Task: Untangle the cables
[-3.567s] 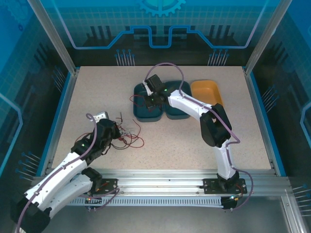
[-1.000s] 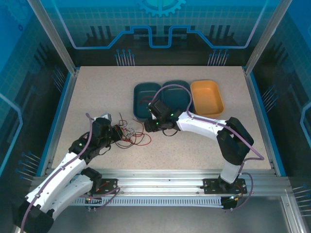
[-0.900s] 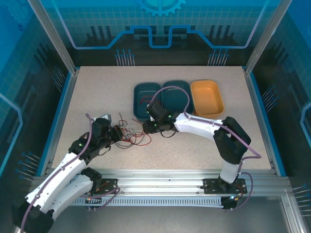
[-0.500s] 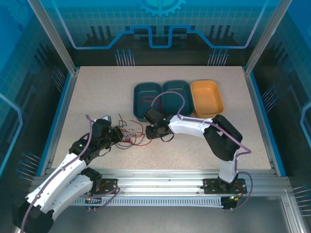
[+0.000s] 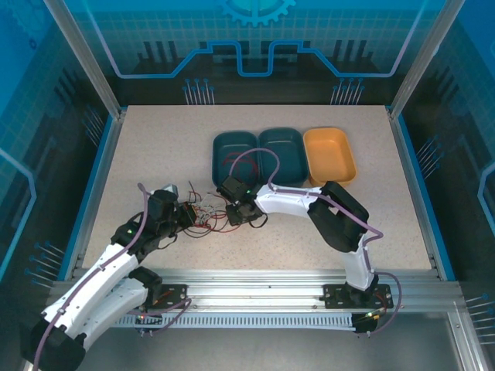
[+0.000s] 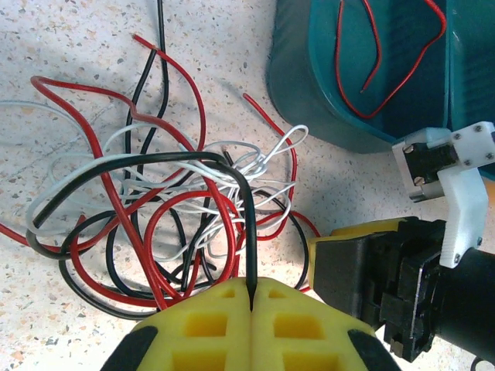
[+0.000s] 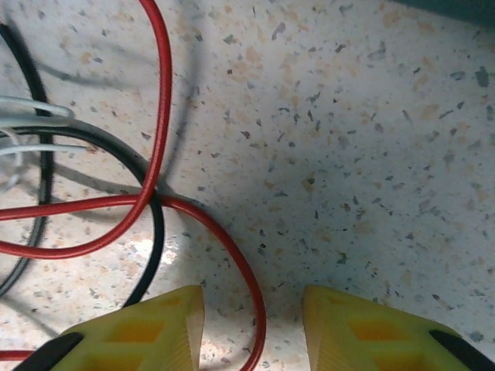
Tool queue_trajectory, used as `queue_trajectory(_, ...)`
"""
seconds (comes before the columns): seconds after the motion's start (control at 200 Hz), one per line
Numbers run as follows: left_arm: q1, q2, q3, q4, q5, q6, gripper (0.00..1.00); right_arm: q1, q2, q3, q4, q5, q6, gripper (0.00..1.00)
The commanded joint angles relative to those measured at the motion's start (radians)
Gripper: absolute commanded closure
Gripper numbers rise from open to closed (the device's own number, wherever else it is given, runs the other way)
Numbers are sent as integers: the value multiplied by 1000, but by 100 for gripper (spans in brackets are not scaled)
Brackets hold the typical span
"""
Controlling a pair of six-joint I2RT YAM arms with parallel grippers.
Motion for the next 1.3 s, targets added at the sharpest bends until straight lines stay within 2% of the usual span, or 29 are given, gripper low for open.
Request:
queue_trajectory(0.0, 8, -2, -15, 9, 21, -6, 98, 14, 23, 16, -71, 23, -17, 62)
queue_trajectory(0.195, 9, -3, -6, 1, 1, -4, 98, 23, 9, -37, -97, 19, -19, 67)
queue_trajectory(0.38, 9, -9, -5, -9, -19, -13, 98, 23, 19, -67, -113, 11, -8, 86)
queue_trajectory(0.555, 8, -24, -6, -20, -44, -23, 98, 15, -9, -70, -145, 72, -9, 100)
queue_trajectory(0.8, 8, -42, -22, -35, -106, -62, 97, -32, -124, -96, -202, 193, -7, 100)
queue_trajectory(1.296, 10, -15, -71, -15, -153, -114, 99, -90, -367, -176, -321, 420, 72, 100)
